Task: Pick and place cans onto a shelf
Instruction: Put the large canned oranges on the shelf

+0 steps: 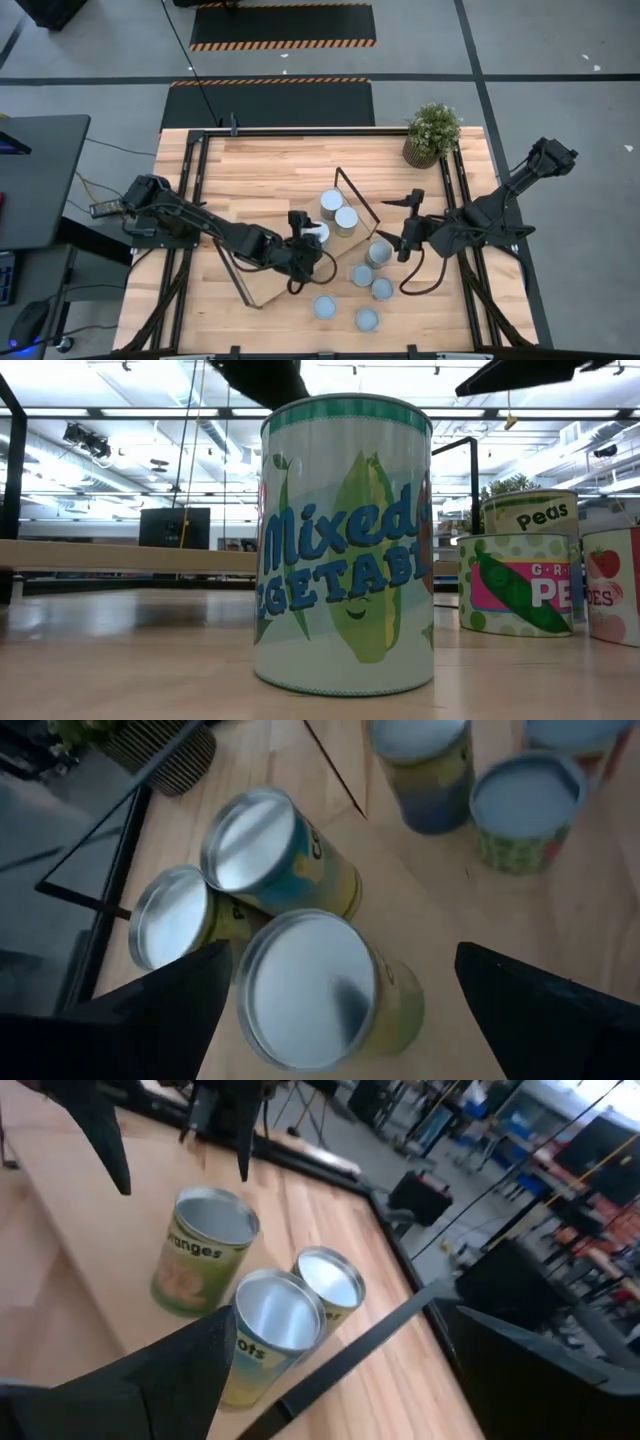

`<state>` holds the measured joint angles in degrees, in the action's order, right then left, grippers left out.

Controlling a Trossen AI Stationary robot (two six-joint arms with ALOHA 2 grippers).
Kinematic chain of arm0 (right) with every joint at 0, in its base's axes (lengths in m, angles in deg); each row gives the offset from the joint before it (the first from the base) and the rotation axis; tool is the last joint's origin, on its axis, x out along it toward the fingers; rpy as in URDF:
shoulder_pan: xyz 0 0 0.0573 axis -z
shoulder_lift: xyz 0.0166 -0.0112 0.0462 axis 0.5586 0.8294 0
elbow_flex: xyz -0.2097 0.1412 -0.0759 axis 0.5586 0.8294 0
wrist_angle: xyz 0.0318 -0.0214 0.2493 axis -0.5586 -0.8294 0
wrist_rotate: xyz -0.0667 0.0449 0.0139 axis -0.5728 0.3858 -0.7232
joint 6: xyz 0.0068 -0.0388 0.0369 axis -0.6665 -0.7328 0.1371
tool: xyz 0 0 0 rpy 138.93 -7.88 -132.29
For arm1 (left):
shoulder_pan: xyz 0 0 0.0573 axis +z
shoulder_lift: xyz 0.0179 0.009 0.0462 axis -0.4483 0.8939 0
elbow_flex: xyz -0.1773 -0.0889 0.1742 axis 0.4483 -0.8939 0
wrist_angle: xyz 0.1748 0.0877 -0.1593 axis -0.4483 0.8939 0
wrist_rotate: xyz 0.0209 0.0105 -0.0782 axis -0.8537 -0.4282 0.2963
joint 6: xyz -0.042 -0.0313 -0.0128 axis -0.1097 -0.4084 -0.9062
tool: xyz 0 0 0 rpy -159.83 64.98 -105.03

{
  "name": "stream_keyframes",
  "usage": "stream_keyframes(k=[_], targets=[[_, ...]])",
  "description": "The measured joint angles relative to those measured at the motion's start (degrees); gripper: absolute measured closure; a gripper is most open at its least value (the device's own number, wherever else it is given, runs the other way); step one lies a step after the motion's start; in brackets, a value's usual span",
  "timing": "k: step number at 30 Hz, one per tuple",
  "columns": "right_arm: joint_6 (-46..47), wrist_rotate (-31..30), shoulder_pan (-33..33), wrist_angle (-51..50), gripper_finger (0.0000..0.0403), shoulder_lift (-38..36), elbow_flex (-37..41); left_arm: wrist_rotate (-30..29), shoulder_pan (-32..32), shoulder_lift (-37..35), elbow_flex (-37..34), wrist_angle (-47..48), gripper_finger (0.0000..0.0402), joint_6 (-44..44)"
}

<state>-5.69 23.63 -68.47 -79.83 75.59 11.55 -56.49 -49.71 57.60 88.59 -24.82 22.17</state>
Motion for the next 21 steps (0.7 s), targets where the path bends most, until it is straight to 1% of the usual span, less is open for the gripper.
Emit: stream_keyframes(k=[4,6,14,17,21], targets=[[-6.5,-1.5,0.0,9.1,0.0031,0.1,3.7,-2.2,-0.5,0.2,0.0,-0.2,0.0013,2.2],[-8.8,-1.8,0.0,11.0,0.0031,-0.2,4.0,-2.8,-0.5,0.2,0.0,-0.5,0.0013,2.4],[-10.2,-2.5,0.0,12.3,0.0031,-0.6,4.1,-4.6,-0.6,2.0,0.1,-2.3,0.0013,2.5],[-10.0,-2.5,0.0,12.3,0.0031,-0.6,4.1,-4.8,-0.6,3.2,0.1,-2.1,0.0013,4.7],[-9.5,-0.8,0.0,12.3,0.0031,-0.6,4.1,-8.5,-0.8,4.3,0.1,-1.8,0.0013,8.3]])
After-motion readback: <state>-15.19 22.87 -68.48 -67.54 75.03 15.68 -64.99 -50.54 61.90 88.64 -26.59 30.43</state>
